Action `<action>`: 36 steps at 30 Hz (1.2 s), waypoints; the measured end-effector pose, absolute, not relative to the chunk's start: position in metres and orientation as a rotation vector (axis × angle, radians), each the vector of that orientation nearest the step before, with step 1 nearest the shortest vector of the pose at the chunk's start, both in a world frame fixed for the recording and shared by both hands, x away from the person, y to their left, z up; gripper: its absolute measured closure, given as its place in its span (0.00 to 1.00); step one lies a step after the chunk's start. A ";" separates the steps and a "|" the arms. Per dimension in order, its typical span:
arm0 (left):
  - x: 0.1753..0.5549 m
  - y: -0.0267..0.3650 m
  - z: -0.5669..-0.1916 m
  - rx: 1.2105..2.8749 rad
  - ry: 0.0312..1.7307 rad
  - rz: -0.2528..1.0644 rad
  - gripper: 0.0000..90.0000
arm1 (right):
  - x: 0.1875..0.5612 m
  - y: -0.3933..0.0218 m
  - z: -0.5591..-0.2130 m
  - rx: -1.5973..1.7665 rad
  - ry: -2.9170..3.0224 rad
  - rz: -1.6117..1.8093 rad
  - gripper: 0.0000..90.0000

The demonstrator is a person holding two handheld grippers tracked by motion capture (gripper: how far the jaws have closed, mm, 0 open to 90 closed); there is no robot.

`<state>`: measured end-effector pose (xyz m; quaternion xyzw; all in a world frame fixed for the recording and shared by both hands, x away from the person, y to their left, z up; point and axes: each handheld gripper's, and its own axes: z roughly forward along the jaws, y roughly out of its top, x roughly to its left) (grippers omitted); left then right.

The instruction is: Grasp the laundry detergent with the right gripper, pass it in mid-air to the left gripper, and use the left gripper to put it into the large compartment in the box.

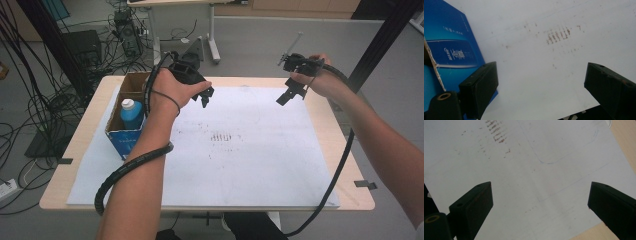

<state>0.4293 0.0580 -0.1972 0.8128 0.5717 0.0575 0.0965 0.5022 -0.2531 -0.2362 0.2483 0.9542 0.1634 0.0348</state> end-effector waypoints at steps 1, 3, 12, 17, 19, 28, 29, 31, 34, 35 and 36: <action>0.429 0.057 -0.197 2.403 1.697 0.172 0.14 | 0.503 -0.254 -0.236 0.764 2.933 0.504 0.07; 0.430 0.057 -0.197 2.409 1.694 0.170 0.14 | 0.505 -0.254 -0.234 0.767 2.928 0.505 0.07; 0.432 0.057 -0.198 2.411 1.689 0.158 0.14 | 0.510 -0.249 -0.235 0.762 2.937 0.483 0.07; 0.432 0.057 -0.198 2.414 1.685 0.159 0.14 | 0.511 -0.247 -0.236 0.761 2.938 0.472 0.07; 0.432 0.057 -0.198 2.412 1.683 0.156 0.14 | 0.511 -0.248 -0.236 0.763 2.937 0.474 0.07; 0.431 0.054 -0.199 2.412 1.682 0.162 0.14 | 0.508 -0.249 -0.235 0.757 2.929 0.463 0.07; 0.431 0.054 -0.199 2.414 1.680 0.160 0.14 | 0.508 -0.249 -0.235 0.755 2.928 0.459 0.07; 0.431 0.053 -0.199 2.413 1.677 0.160 0.14 | 0.507 -0.248 -0.235 0.749 2.933 0.453 0.07; 0.430 0.053 -0.198 2.410 1.676 0.159 0.14 | 0.506 -0.248 -0.234 0.744 2.931 0.451 0.07; 0.430 0.053 -0.198 2.411 1.675 0.160 0.14 | 0.506 -0.247 -0.234 0.746 2.931 0.455 0.07; 0.430 0.053 -0.198 2.412 1.673 0.162 0.14 | 0.505 -0.247 -0.234 0.744 2.930 0.456 0.07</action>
